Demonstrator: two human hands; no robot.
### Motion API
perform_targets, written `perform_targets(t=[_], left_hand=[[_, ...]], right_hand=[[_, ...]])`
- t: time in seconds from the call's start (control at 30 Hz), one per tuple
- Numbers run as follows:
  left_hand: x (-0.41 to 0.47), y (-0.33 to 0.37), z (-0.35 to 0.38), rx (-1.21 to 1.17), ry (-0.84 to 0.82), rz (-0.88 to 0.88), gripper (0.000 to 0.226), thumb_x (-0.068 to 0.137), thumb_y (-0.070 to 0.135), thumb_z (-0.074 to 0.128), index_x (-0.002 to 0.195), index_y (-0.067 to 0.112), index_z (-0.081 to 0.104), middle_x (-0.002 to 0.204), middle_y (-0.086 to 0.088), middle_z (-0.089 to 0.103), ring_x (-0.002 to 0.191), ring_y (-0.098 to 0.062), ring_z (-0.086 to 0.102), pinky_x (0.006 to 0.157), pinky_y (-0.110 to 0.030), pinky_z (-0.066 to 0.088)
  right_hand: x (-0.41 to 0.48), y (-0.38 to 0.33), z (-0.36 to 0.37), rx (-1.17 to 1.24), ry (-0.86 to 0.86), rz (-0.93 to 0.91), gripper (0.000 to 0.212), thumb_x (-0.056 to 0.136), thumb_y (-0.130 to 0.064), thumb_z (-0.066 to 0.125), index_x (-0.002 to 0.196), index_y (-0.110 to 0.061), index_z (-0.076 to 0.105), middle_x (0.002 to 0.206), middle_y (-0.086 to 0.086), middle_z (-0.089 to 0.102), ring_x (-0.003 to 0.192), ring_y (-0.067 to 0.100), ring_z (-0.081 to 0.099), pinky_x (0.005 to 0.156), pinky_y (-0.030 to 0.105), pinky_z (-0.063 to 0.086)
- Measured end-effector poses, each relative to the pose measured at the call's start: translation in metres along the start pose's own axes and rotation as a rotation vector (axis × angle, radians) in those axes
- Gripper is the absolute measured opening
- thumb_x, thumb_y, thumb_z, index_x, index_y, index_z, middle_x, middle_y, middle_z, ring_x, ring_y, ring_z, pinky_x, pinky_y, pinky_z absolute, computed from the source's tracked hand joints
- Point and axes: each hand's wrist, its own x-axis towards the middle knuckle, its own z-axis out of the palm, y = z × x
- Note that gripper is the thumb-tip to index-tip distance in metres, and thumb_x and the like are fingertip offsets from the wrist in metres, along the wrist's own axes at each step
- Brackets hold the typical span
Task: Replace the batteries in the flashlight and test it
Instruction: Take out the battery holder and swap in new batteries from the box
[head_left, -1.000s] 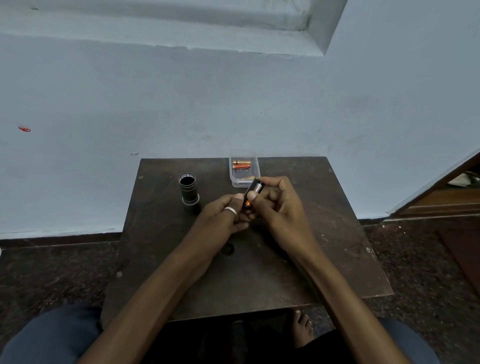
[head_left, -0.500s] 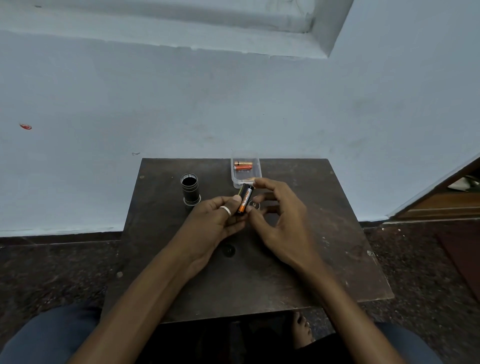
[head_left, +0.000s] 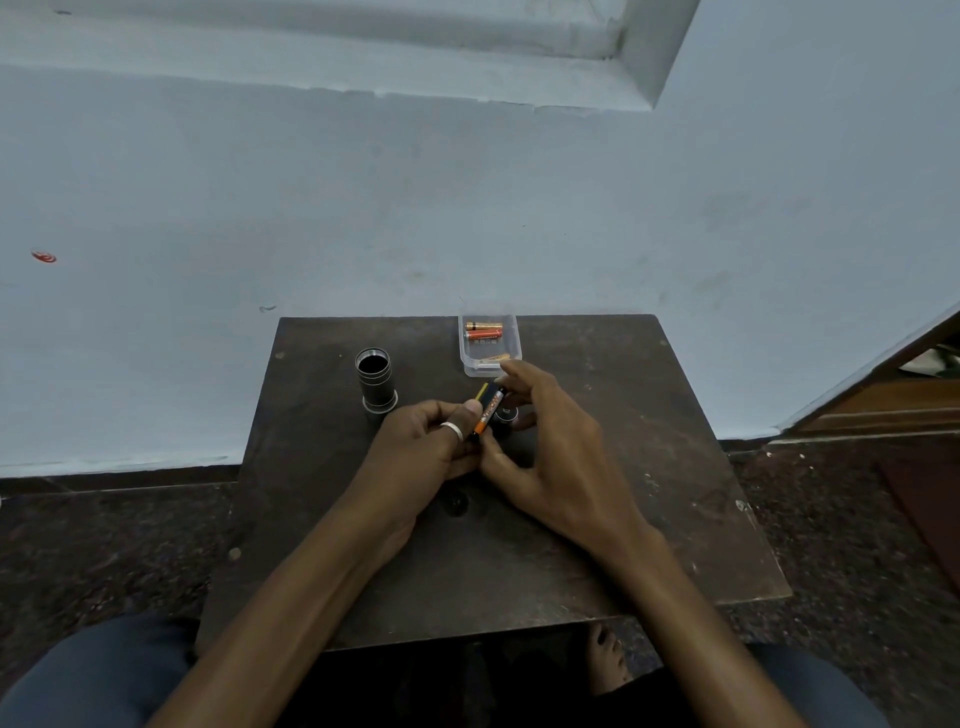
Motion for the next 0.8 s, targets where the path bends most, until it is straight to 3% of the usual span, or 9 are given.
perform_targets(t=[0.3, 0.47, 0.6, 0.7, 0.8], left_hand=[[-0.001, -0.003, -0.002, 0.078, 0.0, 0.019, 0.026, 0.096, 0.022, 0.06, 0.096, -0.002, 0.068, 0.09, -0.02, 0.075, 0.087, -0.03, 0.073, 0.083, -0.039, 0.059], [-0.002, -0.001, -0.001, 0.054, -0.01, 0.003, 0.025, 0.097, 0.018, 0.057, 0.096, -0.005, 0.067, 0.086, -0.014, 0.075, 0.078, -0.019, 0.072, 0.071, -0.028, 0.059], [-0.004, 0.001, 0.0, -0.013, -0.005, -0.014, 0.021, 0.097, 0.016, 0.056, 0.09, -0.001, 0.068, 0.081, -0.008, 0.075, 0.075, -0.015, 0.073, 0.069, -0.025, 0.059], [-0.003, 0.001, -0.001, -0.026, -0.009, -0.028, 0.02, 0.098, 0.017, 0.056, 0.089, 0.004, 0.069, 0.083, -0.007, 0.076, 0.077, -0.013, 0.073, 0.073, -0.026, 0.059], [-0.002, 0.002, -0.002, -0.016, 0.008, -0.046, 0.02, 0.098, 0.018, 0.056, 0.087, 0.008, 0.069, 0.076, -0.002, 0.074, 0.071, -0.005, 0.07, 0.069, -0.022, 0.058]], right_hand=[[-0.004, -0.003, 0.007, -0.067, 0.059, -0.022, 0.065, 0.079, -0.016, 0.074, 0.139, -0.008, 0.049, 0.122, 0.006, 0.067, 0.106, 0.019, 0.065, 0.092, 0.023, 0.048], [-0.003, -0.003, 0.003, 0.007, 0.027, -0.009, 0.06, 0.078, -0.013, 0.069, 0.132, -0.022, 0.043, 0.112, 0.002, 0.068, 0.098, 0.017, 0.066, 0.087, 0.026, 0.051], [-0.001, -0.001, 0.001, -0.016, 0.019, -0.082, 0.04, 0.083, -0.013, 0.069, 0.122, -0.017, 0.059, 0.107, 0.001, 0.071, 0.096, 0.016, 0.067, 0.083, 0.028, 0.053], [0.0, 0.005, 0.002, -0.036, 0.009, -0.164, 0.029, 0.086, -0.012, 0.071, 0.115, -0.011, 0.07, 0.119, 0.008, 0.071, 0.113, 0.019, 0.067, 0.093, 0.027, 0.053], [0.001, 0.011, 0.0, 0.018, -0.058, -0.132, 0.033, 0.089, -0.02, 0.073, 0.122, -0.016, 0.07, 0.135, 0.009, 0.065, 0.124, 0.018, 0.063, 0.099, 0.032, 0.053]])
